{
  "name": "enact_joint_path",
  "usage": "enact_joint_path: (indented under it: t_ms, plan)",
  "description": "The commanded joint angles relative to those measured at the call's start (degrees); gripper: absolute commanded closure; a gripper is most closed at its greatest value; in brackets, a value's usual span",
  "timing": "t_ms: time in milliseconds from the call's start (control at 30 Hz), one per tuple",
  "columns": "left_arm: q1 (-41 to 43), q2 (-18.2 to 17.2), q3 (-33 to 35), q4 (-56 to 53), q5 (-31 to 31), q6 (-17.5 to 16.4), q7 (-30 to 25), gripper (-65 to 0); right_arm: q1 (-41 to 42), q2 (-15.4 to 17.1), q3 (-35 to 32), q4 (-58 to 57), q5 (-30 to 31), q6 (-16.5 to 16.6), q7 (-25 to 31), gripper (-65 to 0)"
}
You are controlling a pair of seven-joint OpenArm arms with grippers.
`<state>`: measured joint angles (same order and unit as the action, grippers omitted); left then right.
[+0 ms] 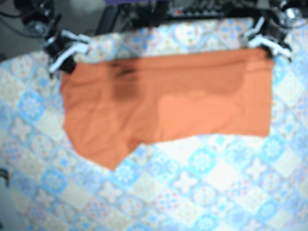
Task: Fold the T-shirt properly
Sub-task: 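Hold the folded edge corners with both grippers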
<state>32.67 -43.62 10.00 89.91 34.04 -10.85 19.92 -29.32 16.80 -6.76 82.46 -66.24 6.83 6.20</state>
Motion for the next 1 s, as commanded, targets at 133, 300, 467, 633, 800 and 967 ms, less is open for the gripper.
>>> enact_joint_path:
  t_ms: [133, 300, 467, 633, 800, 967]
  plan:
    - [0.0, -0.6, -0.3, 0.7, 0.2, 0.6, 0.1, -26.1, -0.4, 0.2, -0.1, 0.4, -0.3, 0.9, 0.6, -0.2]
    - [0.0, -0.6, -0.3, 0.7, 0.2, 0.6, 0.1, -26.2, -0.8, 0.2, -0.1, 0.4, -0.3, 0.9, 0.6, -0.2]
    - [0.0, -0.6, -0.2, 0.7, 0.2, 0.5, 0.1, -26.2, -0.8, 0.2, -0.1, 0.4, -0.3, 0.9, 0.6, -0.2]
    - [0.0, -0.6, -0.2, 0.7, 0.2, 0.5, 0.1, -30.0, -0.8, 0.2, -0.1, 0.4, -0.3, 0.9, 0.6, -0.2]
    - [0.0, -0.6, -0.2, 0.6, 0.2, 0.5, 0.1, -36.7, -0.8, 0.2, -0.1, 0.4, -0.3, 0.9, 0.6, -0.2]
    - [-1.3, -0.6, 0.5, -2.6, 0.2, 0.5, -0.2, -36.5, -0.8, 0.2, -0.1, 0.4, -0.3, 0.9, 0.6, -0.2]
